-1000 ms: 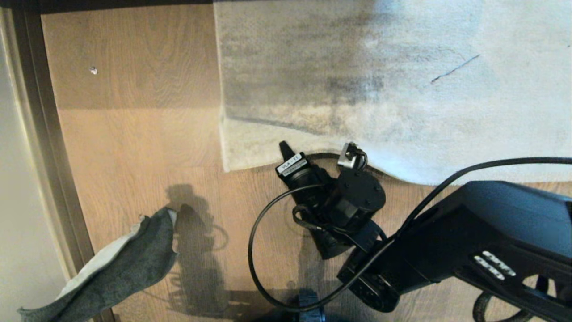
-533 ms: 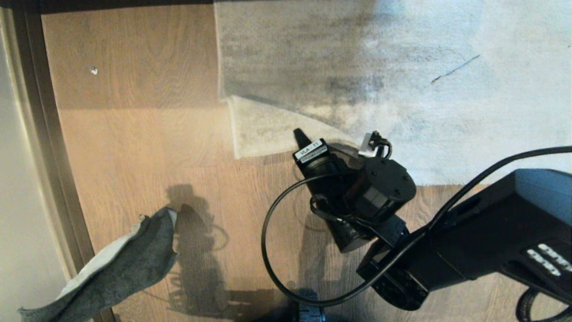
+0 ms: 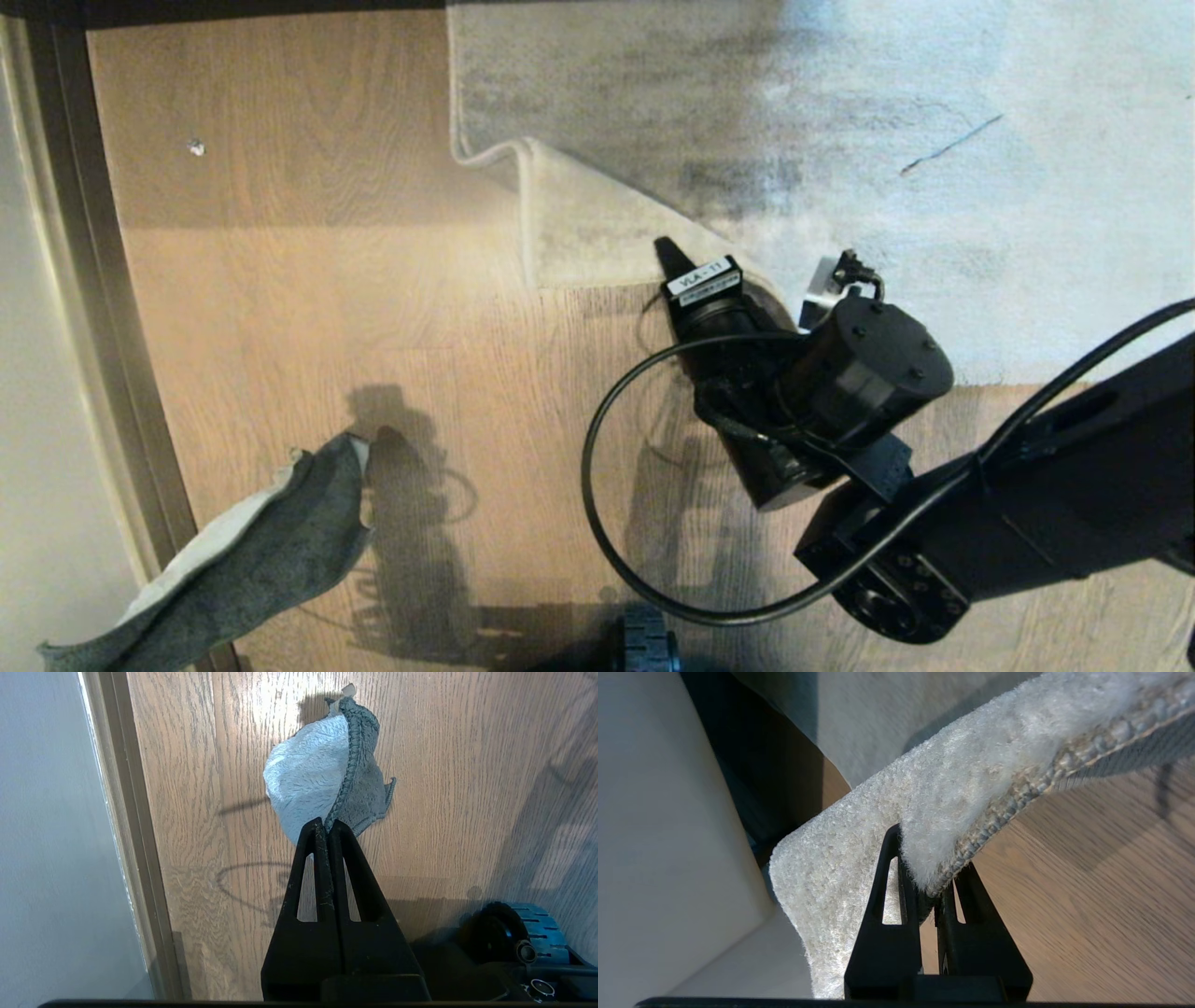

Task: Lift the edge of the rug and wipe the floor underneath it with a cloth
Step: Lift up the carpet

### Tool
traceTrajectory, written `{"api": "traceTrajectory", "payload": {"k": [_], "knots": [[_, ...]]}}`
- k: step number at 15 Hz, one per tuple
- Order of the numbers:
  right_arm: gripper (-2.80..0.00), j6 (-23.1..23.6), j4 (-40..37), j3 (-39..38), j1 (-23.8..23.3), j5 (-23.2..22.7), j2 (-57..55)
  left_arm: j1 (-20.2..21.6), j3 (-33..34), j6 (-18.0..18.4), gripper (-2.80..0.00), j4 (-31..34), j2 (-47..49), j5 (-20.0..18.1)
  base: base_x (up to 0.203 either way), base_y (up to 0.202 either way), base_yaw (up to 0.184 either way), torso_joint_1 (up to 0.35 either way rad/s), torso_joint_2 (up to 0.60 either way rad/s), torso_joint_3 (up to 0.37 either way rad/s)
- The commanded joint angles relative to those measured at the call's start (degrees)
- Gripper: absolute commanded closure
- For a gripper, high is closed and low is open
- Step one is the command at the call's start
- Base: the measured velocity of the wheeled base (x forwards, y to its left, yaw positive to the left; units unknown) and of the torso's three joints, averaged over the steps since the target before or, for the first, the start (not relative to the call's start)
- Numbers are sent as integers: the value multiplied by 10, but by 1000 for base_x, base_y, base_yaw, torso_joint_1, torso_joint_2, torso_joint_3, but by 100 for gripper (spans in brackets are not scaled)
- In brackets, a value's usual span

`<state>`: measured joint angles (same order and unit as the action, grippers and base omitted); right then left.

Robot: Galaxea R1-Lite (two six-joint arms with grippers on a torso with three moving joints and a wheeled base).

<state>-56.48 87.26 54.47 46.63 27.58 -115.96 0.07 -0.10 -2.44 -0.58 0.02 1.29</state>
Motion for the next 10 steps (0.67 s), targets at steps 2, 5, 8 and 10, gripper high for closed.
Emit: {"api": "traceTrajectory", "payload": {"k": [2, 5, 8, 10], "knots": [[0, -4, 27, -1, 0, 0, 30, 0, 0, 0, 0, 0, 0, 0, 0, 0, 0, 0, 0, 0], [0, -4, 27, 2, 0, -4, 57, 0, 0, 0, 0, 0, 0, 0, 0, 0, 0, 0, 0, 0], [0, -3, 27, 2, 0, -9, 78, 0, 0, 0, 0, 0, 0, 0, 0, 0, 0, 0, 0, 0], [0, -1, 27, 2, 1, -11, 91, 0, 0, 0, 0, 0, 0, 0, 0, 0, 0, 0, 0, 0]]}}
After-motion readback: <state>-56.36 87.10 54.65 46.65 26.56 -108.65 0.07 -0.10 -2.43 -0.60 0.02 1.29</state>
